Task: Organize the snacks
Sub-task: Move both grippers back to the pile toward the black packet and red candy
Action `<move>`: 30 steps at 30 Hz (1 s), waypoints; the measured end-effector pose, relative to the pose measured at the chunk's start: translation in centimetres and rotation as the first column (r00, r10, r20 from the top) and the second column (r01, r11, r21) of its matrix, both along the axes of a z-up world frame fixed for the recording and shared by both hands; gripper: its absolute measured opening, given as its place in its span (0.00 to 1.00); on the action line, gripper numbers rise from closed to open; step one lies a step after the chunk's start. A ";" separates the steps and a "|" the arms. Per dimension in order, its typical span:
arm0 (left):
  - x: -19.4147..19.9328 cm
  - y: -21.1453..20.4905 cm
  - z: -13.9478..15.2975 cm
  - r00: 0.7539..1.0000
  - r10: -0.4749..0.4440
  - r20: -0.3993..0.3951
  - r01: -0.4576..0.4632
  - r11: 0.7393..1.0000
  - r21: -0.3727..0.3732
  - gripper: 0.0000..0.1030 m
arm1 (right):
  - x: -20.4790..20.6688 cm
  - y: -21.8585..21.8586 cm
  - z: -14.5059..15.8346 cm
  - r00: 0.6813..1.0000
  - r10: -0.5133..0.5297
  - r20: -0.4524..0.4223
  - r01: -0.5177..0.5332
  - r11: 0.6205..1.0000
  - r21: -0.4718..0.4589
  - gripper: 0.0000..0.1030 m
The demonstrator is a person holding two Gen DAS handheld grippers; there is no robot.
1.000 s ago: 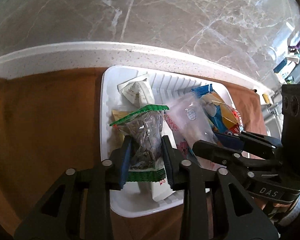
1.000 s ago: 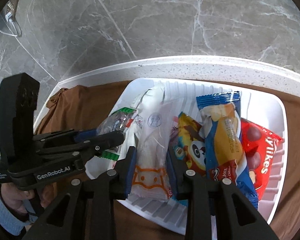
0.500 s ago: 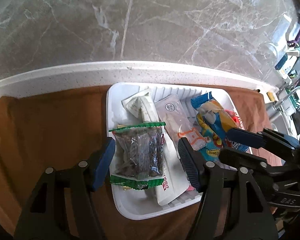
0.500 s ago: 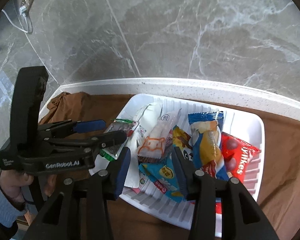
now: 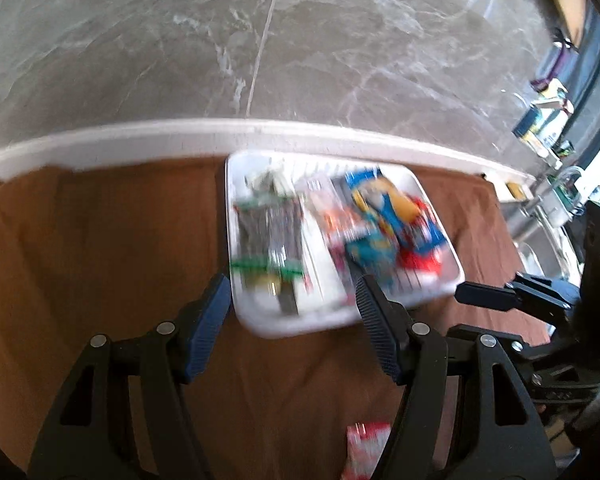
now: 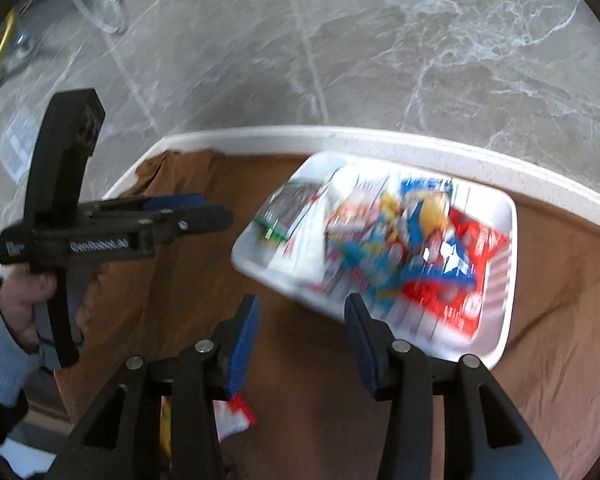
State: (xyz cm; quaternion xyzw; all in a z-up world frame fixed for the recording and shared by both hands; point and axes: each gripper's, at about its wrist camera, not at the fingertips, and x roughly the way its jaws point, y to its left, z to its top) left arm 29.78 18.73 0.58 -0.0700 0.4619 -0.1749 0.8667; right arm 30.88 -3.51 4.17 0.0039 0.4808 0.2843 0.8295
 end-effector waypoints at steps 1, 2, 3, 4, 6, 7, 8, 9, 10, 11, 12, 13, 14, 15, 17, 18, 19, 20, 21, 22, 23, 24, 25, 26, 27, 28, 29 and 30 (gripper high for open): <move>-1.1 0.1 0.0 1.000 -0.008 -0.007 0.008 1.000 -0.002 0.62 | -0.9 0.1 -0.1 1.000 0.015 -0.004 -0.015 1.000 -0.007 0.46; -2.3 0.2 -0.2 1.000 -0.017 -0.016 0.017 1.000 -0.002 0.62 | -1.8 0.1 -0.3 1.000 0.025 -0.010 -0.025 1.000 -0.012 0.46; -3.5 0.3 -0.3 0.999 -0.028 -0.028 0.028 1.000 -0.002 0.62 | -2.7 0.0 -0.3 0.999 0.032 -0.015 -0.033 0.999 -0.017 0.46; -4.7 0.3 -0.5 0.998 -0.042 -0.039 0.042 0.999 0.000 0.62 | -3.7 -0.1 -0.5 0.999 0.044 -0.021 -0.044 0.999 -0.022 0.46; -7.2 0.4 -0.9 0.995 -0.079 -0.058 0.078 0.997 -0.002 0.62 | -5.2 -0.3 -0.9 0.998 0.053 -0.035 -0.054 0.998 -0.033 0.46; -8.2 0.4 -1.0 0.993 -0.100 -0.066 0.100 0.995 -0.003 0.62 | -6.0 -0.6 -1.1 0.997 0.054 -0.047 -0.056 0.998 -0.036 0.46; -9.6 0.3 -1.1 0.988 -0.134 -0.077 0.134 0.991 -0.005 0.62 | -6.7 -0.7 -1.3 0.997 0.056 -0.057 -0.058 0.998 -0.038 0.46; -10.5 0.2 -1.1 0.983 -0.160 -0.085 0.160 0.987 -0.006 0.62 | -7.4 -0.8 -1.3 0.996 0.060 -0.065 -0.063 0.997 -0.040 0.47; -11.7 0.0 -1.2 0.978 -0.188 -0.090 0.188 0.982 -0.005 0.62 | -8.0 -0.8 -1.4 0.995 0.068 -0.073 -0.071 0.997 -0.041 0.47; -12.8 -0.2 -1.3 0.971 -0.219 -0.098 0.219 0.976 -0.001 0.62 | -8.7 -0.8 -1.5 0.994 0.078 -0.080 -0.082 0.996 -0.043 0.47; -14.0 -0.6 -1.4 0.960 -0.258 -0.107 0.260 0.966 0.004 0.62 | -9.6 -0.7 -1.6 0.991 0.096 -0.090 -0.101 0.994 -0.044 0.47; -14.9 -1.1 -1.5 0.949 -0.294 -0.114 0.297 0.955 0.009 0.62 | -10.1 -0.7 -1.8 0.989 0.115 -0.098 -0.119 0.992 -0.042 0.48; -15.9 -1.6 -1.7 0.935 -0.332 -0.122 0.336 0.942 0.018 0.62 | -10.7 -0.5 -1.9 0.985 0.136 -0.104 -0.141 0.989 -0.042 0.49; -17.0 -2.2 -2.0 0.919 -0.372 -0.134 0.379 0.925 0.029 0.62 | -11.4 -0.2 -2.0 0.980 0.164 -0.111 -0.169 0.985 -0.044 0.49; -18.6 -3.3 -2.4 0.889 -0.433 -0.151 0.443 0.896 0.040 0.62 | -13.2 0.3 -2.3 0.966 0.228 -0.124 -0.235 0.971 -0.049 0.49; -19.4 -3.8 -2.6 0.874 -0.458 -0.159 0.470 0.882 0.043 0.62 | -13.8 0.6 -2.4 0.958 0.254 -0.131 -0.262 0.964 -0.051 0.50; -19.8 -4.2 -2.8 0.864 -0.476 -0.165 0.489 0.871 0.045 0.62 | -14.6 0.8 -2.6 0.949 0.282 -0.140 -0.292 0.955 -0.055 0.50; -20.3 -4.5 -2.9 0.852 -0.494 -0.174 0.508 0.860 0.047 0.62 | -15.2 1.0 -2.8 0.942 0.303 -0.147 -0.314 0.948 -0.058 0.50; -20.6 -4.8 -3.1 0.844 -0.506 -0.179 0.522 0.852 0.051 0.62 | -16.0 1.2 -3.0 0.932 0.325 -0.159 -0.338 0.939 -0.061 0.50; -20.8 -4.9 -3.2 0.838 -0.514 -0.181 0.530 0.846 0.053 0.62 | -16.5 1.3 -3.2 0.927 0.337 -0.167 -0.351 0.934 -0.063 0.50; -21.1 -5.1 -3.4 0.832 -0.522 -0.187 0.539 0.841 0.050 0.62 | -17.0 1.6 -3.5 0.921 0.351 -0.170 -0.367 0.928 -0.071 0.50; -21.3 -5.2 -3.6 0.828 -0.525 -0.194 0.543 0.838 0.049 0.62 | -17.3 1.7 -3.7 0.918 0.359 -0.171 -0.375 0.924 -0.074 0.50; -21.3 -5.4 -3.8 0.826 -0.528 -0.198 0.547 0.836 0.051 0.62 | -17.6 1.9 -4.0 0.911 0.369 -0.183 -0.386 0.919 -0.073 0.50; -21.4 -5.5 -4.0 0.823 -0.531 -0.203 0.551 0.833 0.054 0.62 | -17.7 2.1 -4.3 0.908 0.374 -0.191 -0.393 0.916 -0.075 0.50; -21.4 -5.6 -4.2 0.820 -0.533 -0.208 0.554 0.830 0.058 0.62 | -17.9 2.3 -4.6 0.904 0.380 -0.195 -0.400 0.913 -0.076 0.50; -21.3 -5.7 -4.3 0.817 -0.536 -0.213 0.558 0.828 0.059 0.62 | -17.9 2.5 -4.9 0.901 0.383 -0.202 -0.404 0.912 -0.072 0.50; -21.5 -5.8 -4.6 0.815 -0.537 -0.218 0.560 0.826 0.060 0.62 | -18.0 2.6 -5.1 0.899 0.385 -0.208 -0.406 0.911 -0.071 0.50; -21.4 -5.6 -4.7 0.815 -0.536 -0.223 0.560 0.827 0.060 0.62 | -18.1 2.8 -5.5 0.896 0.390 -0.214 -0.413 0.908 -0.073 0.50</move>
